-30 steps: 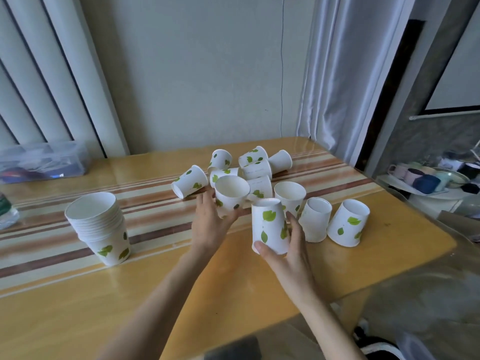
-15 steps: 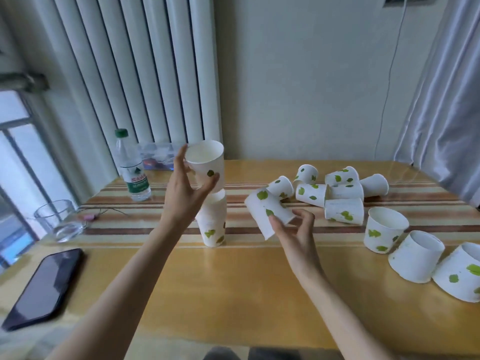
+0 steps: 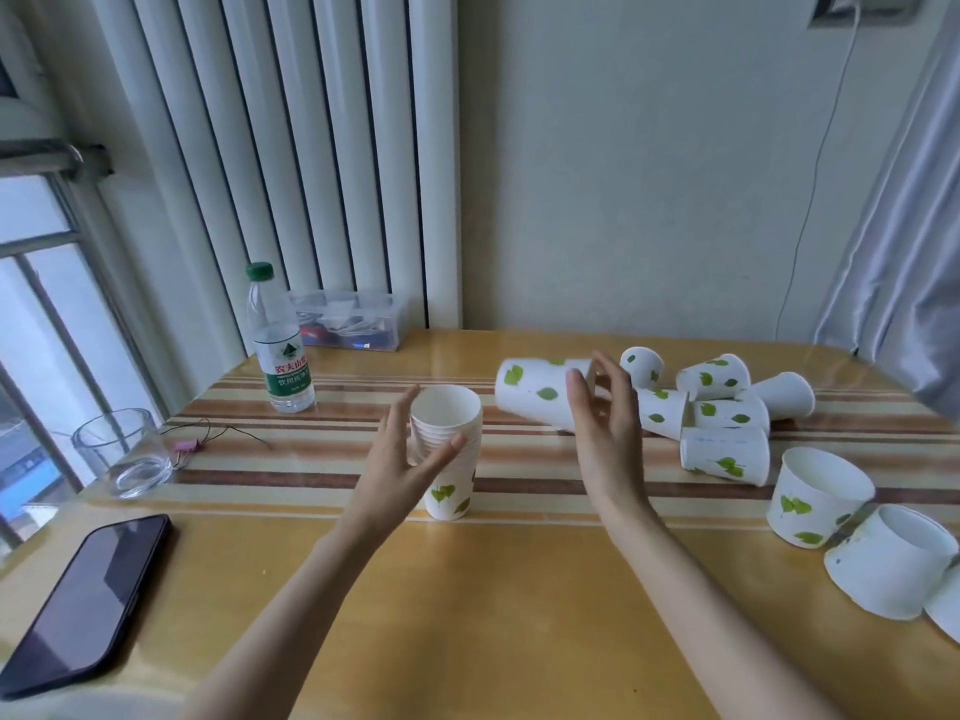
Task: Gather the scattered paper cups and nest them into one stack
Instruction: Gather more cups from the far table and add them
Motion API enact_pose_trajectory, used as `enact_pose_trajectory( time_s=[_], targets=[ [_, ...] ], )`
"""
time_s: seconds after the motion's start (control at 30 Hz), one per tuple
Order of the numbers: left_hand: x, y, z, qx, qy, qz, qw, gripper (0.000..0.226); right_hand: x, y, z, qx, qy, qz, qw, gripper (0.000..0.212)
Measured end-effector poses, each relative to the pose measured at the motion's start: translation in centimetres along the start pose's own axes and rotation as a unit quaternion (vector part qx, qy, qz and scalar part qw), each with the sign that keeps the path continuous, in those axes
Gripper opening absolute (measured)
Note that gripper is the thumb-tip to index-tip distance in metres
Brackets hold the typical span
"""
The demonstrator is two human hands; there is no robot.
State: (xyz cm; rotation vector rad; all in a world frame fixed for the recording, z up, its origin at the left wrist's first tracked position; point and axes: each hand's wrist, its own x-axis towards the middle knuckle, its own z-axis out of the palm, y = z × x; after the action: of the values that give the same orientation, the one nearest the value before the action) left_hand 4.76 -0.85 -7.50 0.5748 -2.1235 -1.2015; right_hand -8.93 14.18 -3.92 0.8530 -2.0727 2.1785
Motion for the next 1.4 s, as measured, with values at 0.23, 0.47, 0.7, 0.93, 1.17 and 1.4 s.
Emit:
enact_pose_trajectory(
  time_s=[0.23,0.47,0.7,0.93,1.17,1.4],
  targets=[
    [-0.2,-2.2,0.6,-0.114,-0.017,-0.049,0.992,0.086,2.0,-4.5,5.8,-0.092,-0.133,-0.106,0.981,0.059],
    [-0.1,-2.5,1.1,-0.141,-0.007,-0.045,0.989,0.061,1.6,-1.5,8.8,-0.244,-0.260,-0.104,0.929,0.058],
    [-0.4,-2.2,0.9,-0.139,-0.015,-0.034,0.990,0.056,0.3,-0.5,9.1,-0.257,-0.260,-0.123,0.923,0.061],
    [-3.7,-0.2,-0.1,-0.058,0.137,0.009,0.989,0.056,-1.5,-0.2,3.6,-0.163,-0.219,-0.079,0.959,0.056],
    [-7.3,2.8,4.9,-0.048,0.095,0.105,0.989,0.032,-4.6,2.9,-7.4,-0.175,-0.117,-0.018,0.977,0.035],
    [-7.7,5.8,16.1,-0.088,-0.087,0.092,0.988,0.035,-7.1,3.8,-18.0,-0.242,-0.008,-0.018,0.970,0.029]
  ],
)
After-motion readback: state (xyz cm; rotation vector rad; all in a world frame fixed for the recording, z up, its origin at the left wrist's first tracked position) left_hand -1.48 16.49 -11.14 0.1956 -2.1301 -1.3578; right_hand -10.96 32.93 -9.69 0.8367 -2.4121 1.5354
